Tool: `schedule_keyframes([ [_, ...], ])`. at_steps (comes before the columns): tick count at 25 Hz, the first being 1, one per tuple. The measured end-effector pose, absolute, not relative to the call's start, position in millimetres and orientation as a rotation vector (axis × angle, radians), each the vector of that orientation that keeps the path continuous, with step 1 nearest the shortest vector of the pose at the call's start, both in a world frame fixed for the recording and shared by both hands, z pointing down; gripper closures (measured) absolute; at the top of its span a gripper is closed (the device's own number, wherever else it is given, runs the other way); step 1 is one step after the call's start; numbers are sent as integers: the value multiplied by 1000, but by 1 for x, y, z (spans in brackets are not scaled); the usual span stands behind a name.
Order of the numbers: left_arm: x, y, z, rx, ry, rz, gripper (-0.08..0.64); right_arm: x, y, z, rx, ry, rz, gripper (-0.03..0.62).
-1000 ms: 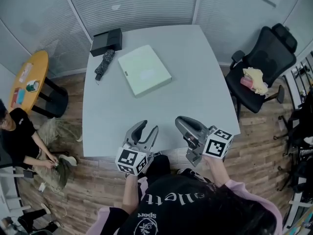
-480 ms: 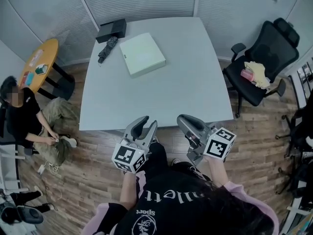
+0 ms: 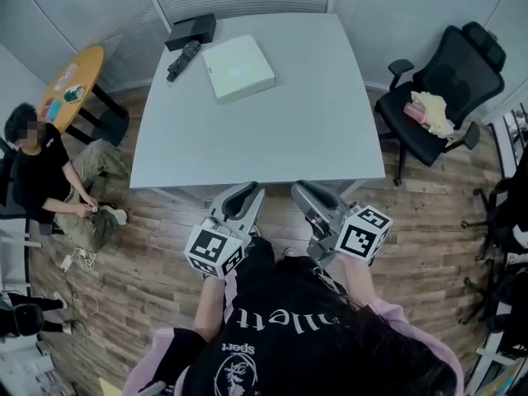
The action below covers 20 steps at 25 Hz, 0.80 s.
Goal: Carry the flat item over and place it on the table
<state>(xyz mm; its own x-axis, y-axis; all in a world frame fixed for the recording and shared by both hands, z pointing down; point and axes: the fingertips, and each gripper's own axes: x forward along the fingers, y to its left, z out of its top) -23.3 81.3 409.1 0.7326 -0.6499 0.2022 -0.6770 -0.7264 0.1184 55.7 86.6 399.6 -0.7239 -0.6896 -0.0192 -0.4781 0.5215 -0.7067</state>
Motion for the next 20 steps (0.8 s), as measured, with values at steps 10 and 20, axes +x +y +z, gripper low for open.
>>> schedule_keyframes([
  [10, -26, 89, 392, 2796, -995, 197, 494, 46, 91, 397, -1030, 2452, -991, 545],
  [20, -64, 96, 388, 2788, -959, 206, 494, 2, 94, 405, -1054, 2459, -1057, 548],
])
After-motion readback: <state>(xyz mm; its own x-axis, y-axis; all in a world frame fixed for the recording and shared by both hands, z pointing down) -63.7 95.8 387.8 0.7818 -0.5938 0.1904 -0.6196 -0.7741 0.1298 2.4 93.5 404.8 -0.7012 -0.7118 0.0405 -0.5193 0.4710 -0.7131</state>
